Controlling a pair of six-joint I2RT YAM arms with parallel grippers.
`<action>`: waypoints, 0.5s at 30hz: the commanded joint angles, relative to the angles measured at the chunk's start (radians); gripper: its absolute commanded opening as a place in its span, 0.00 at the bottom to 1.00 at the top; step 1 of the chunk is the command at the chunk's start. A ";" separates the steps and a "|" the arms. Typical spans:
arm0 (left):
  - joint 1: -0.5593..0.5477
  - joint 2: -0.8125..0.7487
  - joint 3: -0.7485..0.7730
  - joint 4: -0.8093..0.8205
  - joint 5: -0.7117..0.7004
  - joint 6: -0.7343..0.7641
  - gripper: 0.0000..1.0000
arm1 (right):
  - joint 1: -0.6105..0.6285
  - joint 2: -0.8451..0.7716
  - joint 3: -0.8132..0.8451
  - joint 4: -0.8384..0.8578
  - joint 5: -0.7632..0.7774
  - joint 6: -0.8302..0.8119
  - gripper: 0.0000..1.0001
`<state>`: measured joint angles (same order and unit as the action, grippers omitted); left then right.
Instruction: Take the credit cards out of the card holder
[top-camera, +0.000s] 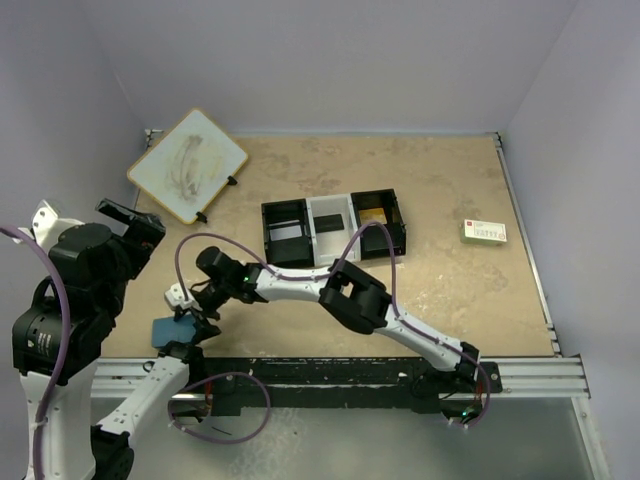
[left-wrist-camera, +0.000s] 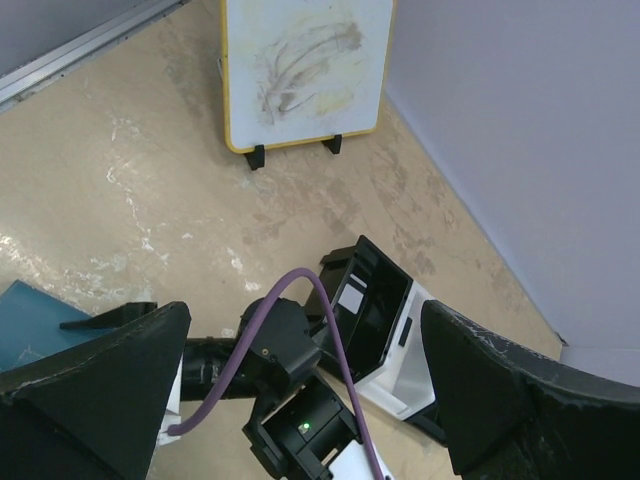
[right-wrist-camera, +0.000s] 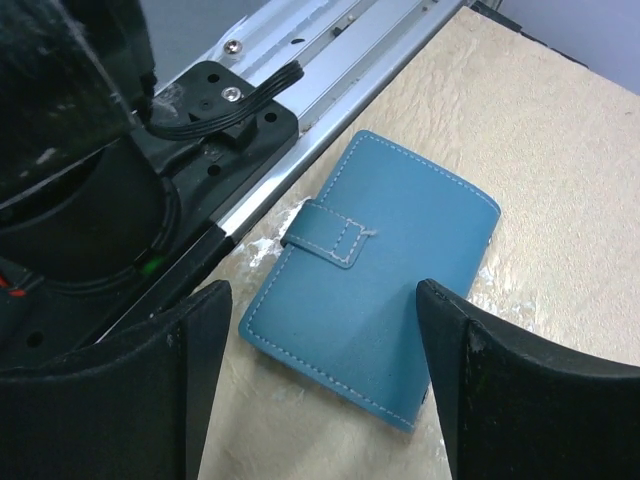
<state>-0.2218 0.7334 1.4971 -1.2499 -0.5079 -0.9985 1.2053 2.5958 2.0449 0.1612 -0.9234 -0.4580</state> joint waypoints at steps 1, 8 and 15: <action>0.007 -0.001 -0.010 0.037 0.023 0.026 0.96 | 0.009 0.027 0.063 0.015 -0.016 0.099 0.76; 0.007 -0.004 -0.022 0.040 0.007 0.028 0.96 | 0.011 -0.023 -0.064 0.102 0.125 0.185 0.48; 0.007 0.001 -0.044 0.052 0.019 0.032 0.96 | 0.011 -0.146 -0.279 0.145 0.302 0.202 0.21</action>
<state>-0.2218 0.7326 1.4670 -1.2400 -0.5007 -0.9981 1.2171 2.5244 1.8763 0.3149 -0.7769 -0.2844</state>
